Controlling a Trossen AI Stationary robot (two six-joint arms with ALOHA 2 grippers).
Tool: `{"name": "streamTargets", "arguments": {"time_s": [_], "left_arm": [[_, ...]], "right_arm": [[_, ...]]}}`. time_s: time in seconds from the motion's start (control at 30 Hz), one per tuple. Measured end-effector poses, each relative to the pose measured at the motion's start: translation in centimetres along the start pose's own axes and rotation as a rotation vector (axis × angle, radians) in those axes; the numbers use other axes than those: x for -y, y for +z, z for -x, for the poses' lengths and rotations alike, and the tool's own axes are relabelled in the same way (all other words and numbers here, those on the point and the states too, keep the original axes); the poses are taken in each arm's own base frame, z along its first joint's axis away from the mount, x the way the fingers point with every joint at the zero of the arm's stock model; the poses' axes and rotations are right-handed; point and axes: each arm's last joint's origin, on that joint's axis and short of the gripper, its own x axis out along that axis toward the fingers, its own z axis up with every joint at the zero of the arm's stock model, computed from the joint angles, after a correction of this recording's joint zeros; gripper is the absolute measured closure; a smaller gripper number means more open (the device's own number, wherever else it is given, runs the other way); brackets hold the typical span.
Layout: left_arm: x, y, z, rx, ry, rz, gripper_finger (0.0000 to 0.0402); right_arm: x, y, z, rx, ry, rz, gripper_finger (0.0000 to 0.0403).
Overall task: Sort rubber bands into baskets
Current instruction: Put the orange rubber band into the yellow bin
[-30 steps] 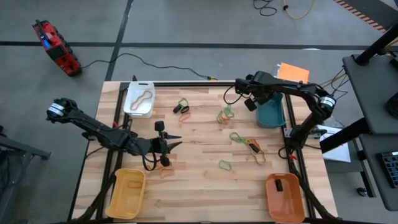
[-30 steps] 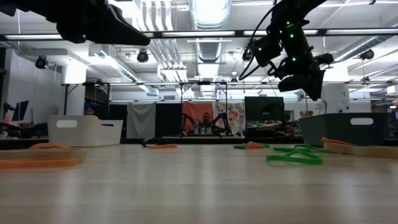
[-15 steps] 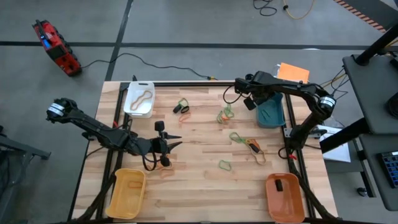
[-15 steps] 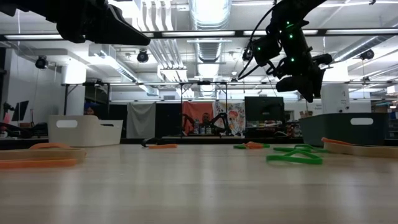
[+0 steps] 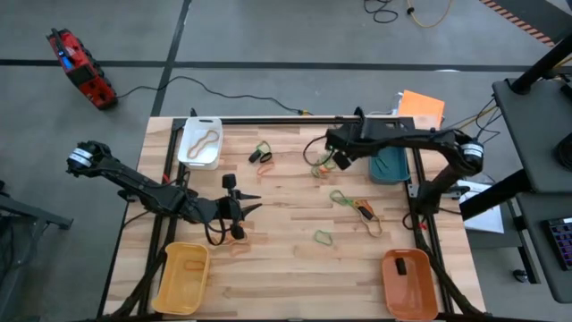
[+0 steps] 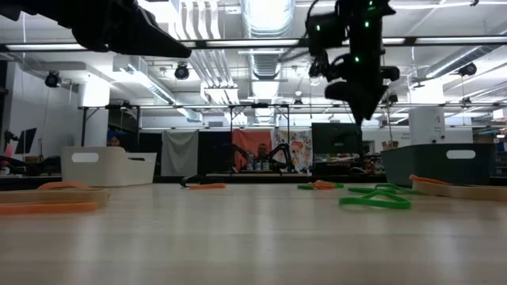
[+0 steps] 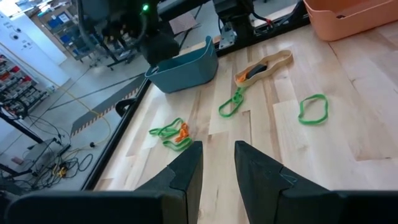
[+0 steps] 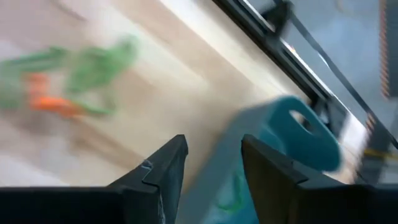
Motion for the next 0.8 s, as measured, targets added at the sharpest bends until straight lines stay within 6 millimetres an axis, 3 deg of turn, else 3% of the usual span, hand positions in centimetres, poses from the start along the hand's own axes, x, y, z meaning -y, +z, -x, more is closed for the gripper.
{"name": "streamTargets", "arguments": {"time_s": [0.43, 0.8], "left_arm": [[0.0, 0.0, 0.0, 0.0, 0.0, 0.011, 0.0323], [0.0, 0.0, 0.0, 0.0, 0.0, 0.011, 0.0323]], "right_arm": [[-7.8, -4.8, 5.8, 0.285, 0.274, 0.204, 0.027], [-12.6, -9.0, 7.5, 0.531, 0.496, 0.387, 0.0269]]}}
